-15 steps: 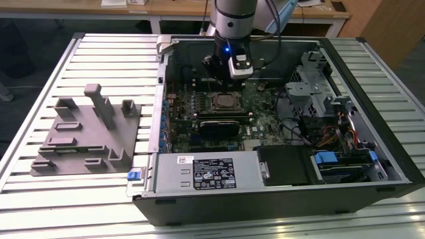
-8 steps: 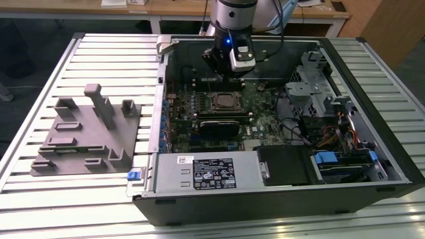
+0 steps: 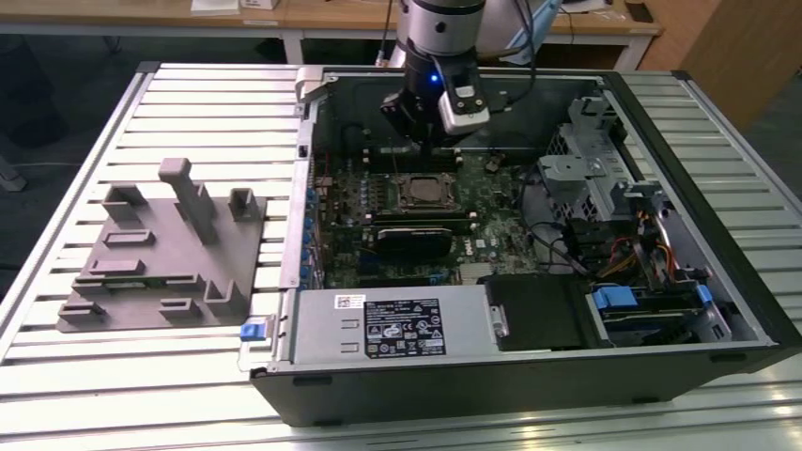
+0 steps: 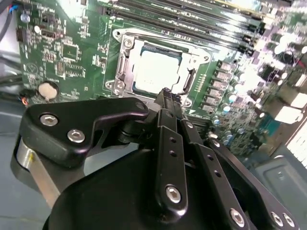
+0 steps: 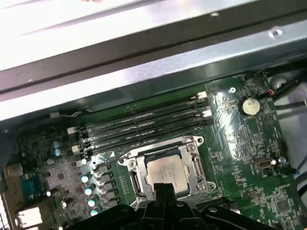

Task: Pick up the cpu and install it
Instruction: 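Install the first cpu locking lever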

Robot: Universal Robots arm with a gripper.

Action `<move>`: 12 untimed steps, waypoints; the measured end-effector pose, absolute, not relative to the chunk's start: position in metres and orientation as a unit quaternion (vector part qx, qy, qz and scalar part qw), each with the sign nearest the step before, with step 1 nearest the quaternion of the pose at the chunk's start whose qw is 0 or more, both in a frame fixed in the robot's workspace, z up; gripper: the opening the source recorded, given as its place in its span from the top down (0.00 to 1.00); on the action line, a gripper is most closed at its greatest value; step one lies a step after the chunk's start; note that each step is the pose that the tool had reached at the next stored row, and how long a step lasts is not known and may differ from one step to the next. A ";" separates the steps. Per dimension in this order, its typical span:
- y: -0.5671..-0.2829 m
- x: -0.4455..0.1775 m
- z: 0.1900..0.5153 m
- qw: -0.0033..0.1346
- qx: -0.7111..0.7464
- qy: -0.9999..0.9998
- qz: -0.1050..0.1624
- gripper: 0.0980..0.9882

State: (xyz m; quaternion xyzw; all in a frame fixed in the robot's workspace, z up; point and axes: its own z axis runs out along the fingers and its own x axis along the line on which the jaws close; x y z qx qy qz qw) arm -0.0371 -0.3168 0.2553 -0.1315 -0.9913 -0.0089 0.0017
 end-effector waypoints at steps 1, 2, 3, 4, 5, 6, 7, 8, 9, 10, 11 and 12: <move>-0.317 -0.037 0.255 0.002 -0.123 -0.992 -0.009 0.99; -0.317 -0.037 0.255 0.002 -0.116 -0.993 -0.009 0.99; -0.317 -0.038 0.255 0.002 -0.110 -0.994 -0.009 0.99; -0.317 -0.039 0.255 0.002 -0.106 -0.994 -0.009 0.99; -0.317 -0.040 0.255 0.002 -0.102 -0.995 -0.009 0.99; -0.317 -0.042 0.255 0.002 -0.100 -0.995 -0.009 0.99; -0.317 -0.046 0.255 0.002 -0.100 -0.995 -0.009 0.99; -0.317 -0.050 0.255 0.002 -0.099 -0.995 -0.009 0.99; -0.317 -0.053 0.255 0.002 -0.099 -0.995 -0.009 0.99; -0.317 -0.057 0.255 0.002 -0.099 -0.995 -0.009 0.99; -0.317 -0.060 0.255 0.002 -0.099 -0.995 -0.009 0.99; -0.317 -0.064 0.255 0.002 -0.098 -0.995 -0.009 0.99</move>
